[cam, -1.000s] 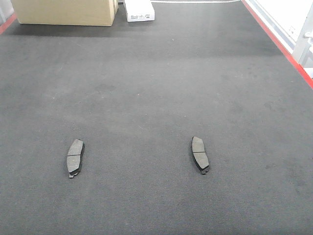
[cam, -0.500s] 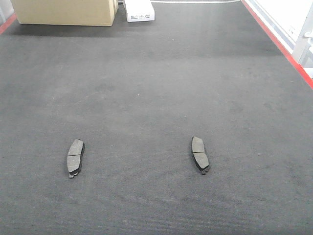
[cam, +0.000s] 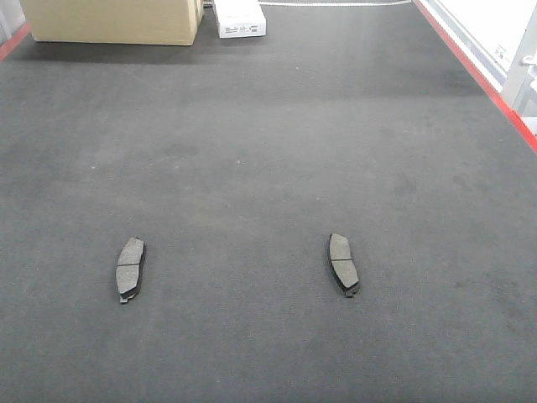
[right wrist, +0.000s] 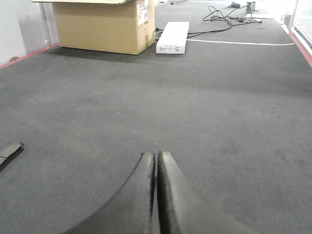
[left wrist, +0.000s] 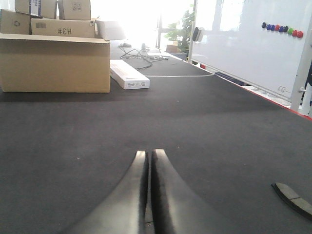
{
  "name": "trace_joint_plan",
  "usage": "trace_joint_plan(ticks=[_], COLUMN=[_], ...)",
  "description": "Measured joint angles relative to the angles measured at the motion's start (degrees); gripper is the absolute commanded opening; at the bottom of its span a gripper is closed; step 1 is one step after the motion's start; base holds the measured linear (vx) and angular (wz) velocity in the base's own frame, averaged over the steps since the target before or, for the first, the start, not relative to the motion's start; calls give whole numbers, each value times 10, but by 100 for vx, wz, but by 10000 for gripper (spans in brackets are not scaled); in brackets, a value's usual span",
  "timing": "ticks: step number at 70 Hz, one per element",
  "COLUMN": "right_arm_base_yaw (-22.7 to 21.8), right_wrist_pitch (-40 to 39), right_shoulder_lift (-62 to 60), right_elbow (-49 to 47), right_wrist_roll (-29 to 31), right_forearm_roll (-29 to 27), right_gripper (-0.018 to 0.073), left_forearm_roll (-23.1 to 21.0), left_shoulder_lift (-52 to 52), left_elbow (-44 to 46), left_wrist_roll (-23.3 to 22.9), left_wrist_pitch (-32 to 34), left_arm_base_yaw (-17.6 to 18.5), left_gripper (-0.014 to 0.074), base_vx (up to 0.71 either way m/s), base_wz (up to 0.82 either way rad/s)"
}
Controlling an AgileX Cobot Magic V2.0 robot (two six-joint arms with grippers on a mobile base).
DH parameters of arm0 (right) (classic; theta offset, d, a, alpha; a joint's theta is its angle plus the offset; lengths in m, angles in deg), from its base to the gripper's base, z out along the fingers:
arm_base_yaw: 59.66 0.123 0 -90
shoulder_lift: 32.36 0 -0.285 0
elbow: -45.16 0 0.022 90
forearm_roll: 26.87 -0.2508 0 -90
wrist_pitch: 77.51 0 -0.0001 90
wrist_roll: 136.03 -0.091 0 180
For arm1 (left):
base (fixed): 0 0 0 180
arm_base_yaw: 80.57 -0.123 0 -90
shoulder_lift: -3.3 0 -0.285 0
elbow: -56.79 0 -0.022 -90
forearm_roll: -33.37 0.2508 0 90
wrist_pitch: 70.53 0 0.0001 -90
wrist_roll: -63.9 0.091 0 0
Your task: Move and align brake pads A on conveyor
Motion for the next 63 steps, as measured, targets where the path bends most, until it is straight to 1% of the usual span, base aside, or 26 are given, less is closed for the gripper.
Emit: trace_joint_plan(ticks=[25,47,63], right_arm_base_yaw=[0,0,0], right_wrist_pitch=[0,0,0], right_shoulder_lift=[0,0,0], right_elbow=[0,0,0], right_wrist_roll=[0,0,0], right_forearm_roll=[0,1,1], right_gripper=[-6,-6,-6], left_forearm_roll=[0,0,0], left_shoulder_lift=[0,0,0], left_elbow=[0,0,0], left_wrist_roll=[0,0,0], left_wrist_pitch=[0,0,0], left_arm_base_yaw=[0,0,0], left_gripper=[-6,-6,-6], base_vx=[-14,-26,-27], base_wz=[1,-20,-7])
